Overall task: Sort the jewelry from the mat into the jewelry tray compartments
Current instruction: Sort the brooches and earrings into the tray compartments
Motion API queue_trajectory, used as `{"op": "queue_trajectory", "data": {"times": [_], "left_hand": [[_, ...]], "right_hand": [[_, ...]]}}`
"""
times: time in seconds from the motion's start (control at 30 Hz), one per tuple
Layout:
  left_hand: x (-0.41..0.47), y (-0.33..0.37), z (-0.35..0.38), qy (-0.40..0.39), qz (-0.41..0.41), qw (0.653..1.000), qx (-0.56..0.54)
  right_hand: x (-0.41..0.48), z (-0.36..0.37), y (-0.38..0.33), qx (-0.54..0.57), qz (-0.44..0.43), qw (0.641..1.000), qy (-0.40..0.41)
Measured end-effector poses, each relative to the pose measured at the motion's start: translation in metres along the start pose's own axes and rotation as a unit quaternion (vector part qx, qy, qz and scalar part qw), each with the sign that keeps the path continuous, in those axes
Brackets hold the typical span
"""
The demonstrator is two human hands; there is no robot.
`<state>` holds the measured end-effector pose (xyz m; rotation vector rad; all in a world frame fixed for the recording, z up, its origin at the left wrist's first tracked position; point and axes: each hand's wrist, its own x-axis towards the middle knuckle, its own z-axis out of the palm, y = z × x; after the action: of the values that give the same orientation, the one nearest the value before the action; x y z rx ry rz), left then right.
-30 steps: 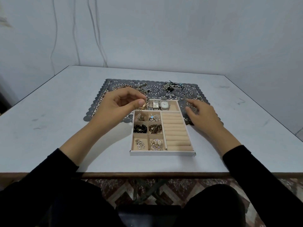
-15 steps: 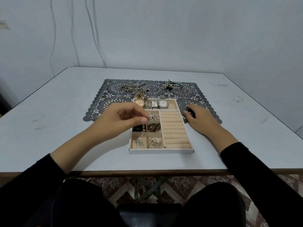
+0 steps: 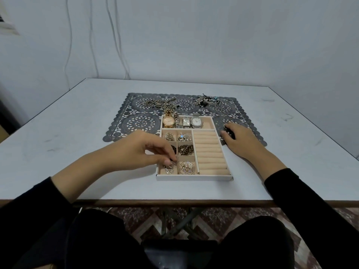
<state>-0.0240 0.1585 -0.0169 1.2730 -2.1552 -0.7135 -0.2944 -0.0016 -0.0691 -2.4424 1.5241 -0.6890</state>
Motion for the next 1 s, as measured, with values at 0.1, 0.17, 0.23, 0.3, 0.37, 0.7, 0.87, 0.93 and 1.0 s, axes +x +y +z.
{"op": "queue_trajectory", "data": {"times": [0.1,0.17,0.23,0.3,0.37,0.7,0.87,0.93,1.0], "left_hand": [[0.000,0.002,-0.003,-0.028,-0.001,0.999,0.035],[0.001,0.004,-0.004,-0.041,-0.008,0.998,0.043],[0.002,0.005,-0.005,-0.051,-0.013,0.997,0.049],[0.004,0.004,-0.005,-0.059,-0.016,0.997,0.049],[0.004,0.004,-0.006,-0.065,-0.021,0.997,0.041],[0.020,-0.020,-0.023,0.091,-0.050,0.990,-0.093],[0.044,-0.062,-0.036,0.215,-0.101,0.971,0.015],[0.055,-0.079,-0.039,0.224,-0.135,0.963,0.064],[0.067,-0.095,-0.042,0.216,-0.159,0.956,0.120]], "right_hand": [[0.000,0.001,0.001,-0.001,-0.003,1.000,0.000],[0.001,0.001,0.001,0.000,-0.003,1.000,-0.001],[0.001,0.001,0.001,0.003,-0.001,1.000,-0.001],[0.001,0.001,0.002,0.004,0.002,1.000,-0.001],[0.001,0.002,0.003,0.005,0.007,1.000,-0.001],[0.006,-0.002,0.003,0.011,0.015,1.000,-0.007],[0.023,-0.009,0.010,0.027,0.044,0.999,0.012],[0.035,-0.011,0.012,0.035,0.052,0.998,0.022],[0.047,-0.013,0.013,0.042,0.046,0.998,0.027]]}}
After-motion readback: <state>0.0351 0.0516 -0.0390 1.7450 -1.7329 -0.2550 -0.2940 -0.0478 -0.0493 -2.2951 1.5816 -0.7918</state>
